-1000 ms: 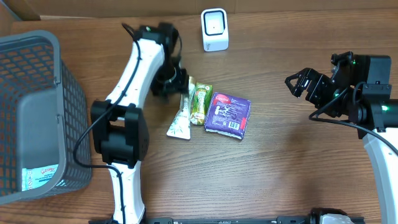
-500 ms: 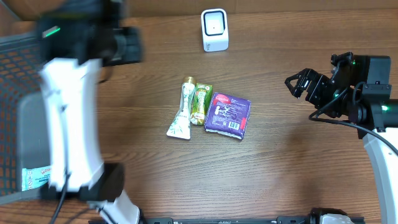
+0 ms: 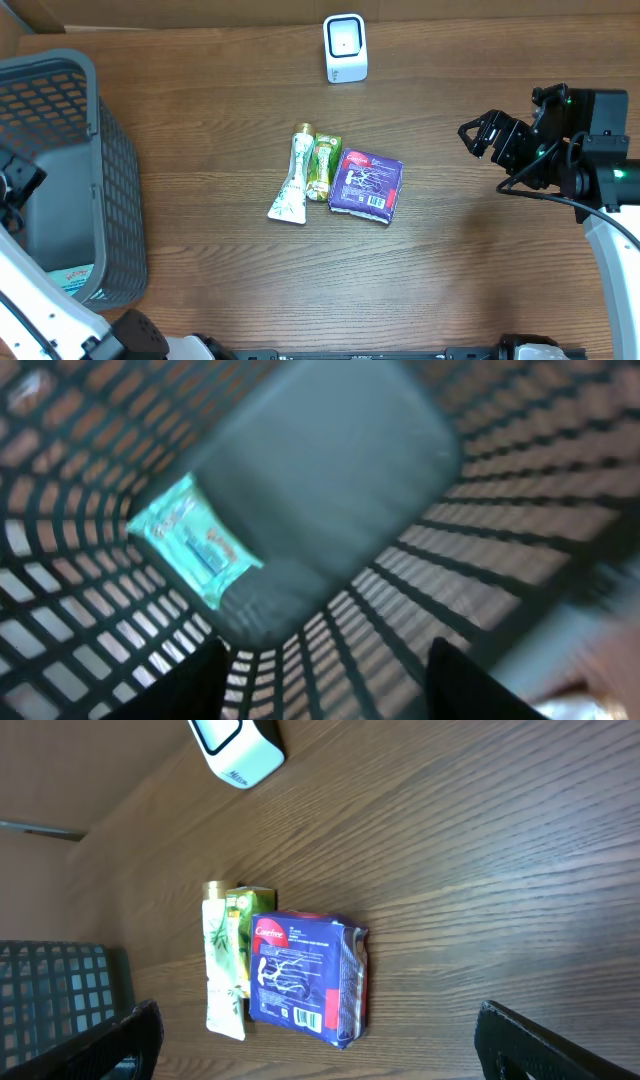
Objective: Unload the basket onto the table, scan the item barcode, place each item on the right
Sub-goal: 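Reach the left gripper into the basket and grasp the mint-green tissue pack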
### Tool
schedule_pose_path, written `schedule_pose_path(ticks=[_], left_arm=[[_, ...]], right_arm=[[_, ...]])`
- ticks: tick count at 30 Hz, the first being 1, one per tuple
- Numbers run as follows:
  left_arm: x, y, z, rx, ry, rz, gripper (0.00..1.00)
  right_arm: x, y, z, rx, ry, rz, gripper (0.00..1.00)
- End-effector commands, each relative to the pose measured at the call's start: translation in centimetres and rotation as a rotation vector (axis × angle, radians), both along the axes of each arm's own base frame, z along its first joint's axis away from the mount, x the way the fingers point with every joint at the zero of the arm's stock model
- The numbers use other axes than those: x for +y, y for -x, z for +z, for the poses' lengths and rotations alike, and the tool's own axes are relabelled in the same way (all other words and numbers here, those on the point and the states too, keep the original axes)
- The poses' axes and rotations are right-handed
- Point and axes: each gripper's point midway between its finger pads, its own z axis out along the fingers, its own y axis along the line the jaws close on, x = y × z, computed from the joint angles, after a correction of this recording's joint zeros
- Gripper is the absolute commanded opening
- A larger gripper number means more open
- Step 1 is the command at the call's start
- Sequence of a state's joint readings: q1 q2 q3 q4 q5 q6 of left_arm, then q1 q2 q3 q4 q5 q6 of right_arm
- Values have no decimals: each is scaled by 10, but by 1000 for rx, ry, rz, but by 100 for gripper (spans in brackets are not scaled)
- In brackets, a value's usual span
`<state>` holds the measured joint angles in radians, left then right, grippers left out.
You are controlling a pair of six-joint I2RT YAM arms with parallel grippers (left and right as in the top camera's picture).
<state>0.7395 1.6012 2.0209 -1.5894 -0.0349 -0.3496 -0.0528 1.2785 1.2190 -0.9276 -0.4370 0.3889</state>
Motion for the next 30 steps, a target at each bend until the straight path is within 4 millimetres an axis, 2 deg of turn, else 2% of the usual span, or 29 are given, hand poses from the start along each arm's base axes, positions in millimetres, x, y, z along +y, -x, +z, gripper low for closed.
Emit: schedule_pose_path(ticks=[1, 5, 12, 13, 14, 15, 24, 30], left_arm=[[11, 11, -44, 48, 99, 151, 59], [20, 24, -99, 111, 160, 256, 59], [28, 43, -168, 214, 141, 327, 60], [30, 48, -179, 231, 127, 354, 87], [31, 52, -186, 242, 112, 378, 100], [33, 55, -194, 250, 98, 398, 100], [43, 57, -234, 241, 29, 407, 100], [48, 67, -255, 325, 13, 417, 98]], right_arm=[[-3, -3, 10, -29, 9, -10, 100], [-3, -2, 9, -23, 9, -9, 100], [-3, 1, 7, -5, 8, -10, 100], [-3, 1, 7, -6, 8, -10, 100], [-3, 0, 7, -7, 8, -10, 100], [-3, 1, 7, -7, 8, -10, 100], [-3, 2, 6, -2, 8, -10, 100], [-3, 3, 2, 8, 8, -10, 100]])
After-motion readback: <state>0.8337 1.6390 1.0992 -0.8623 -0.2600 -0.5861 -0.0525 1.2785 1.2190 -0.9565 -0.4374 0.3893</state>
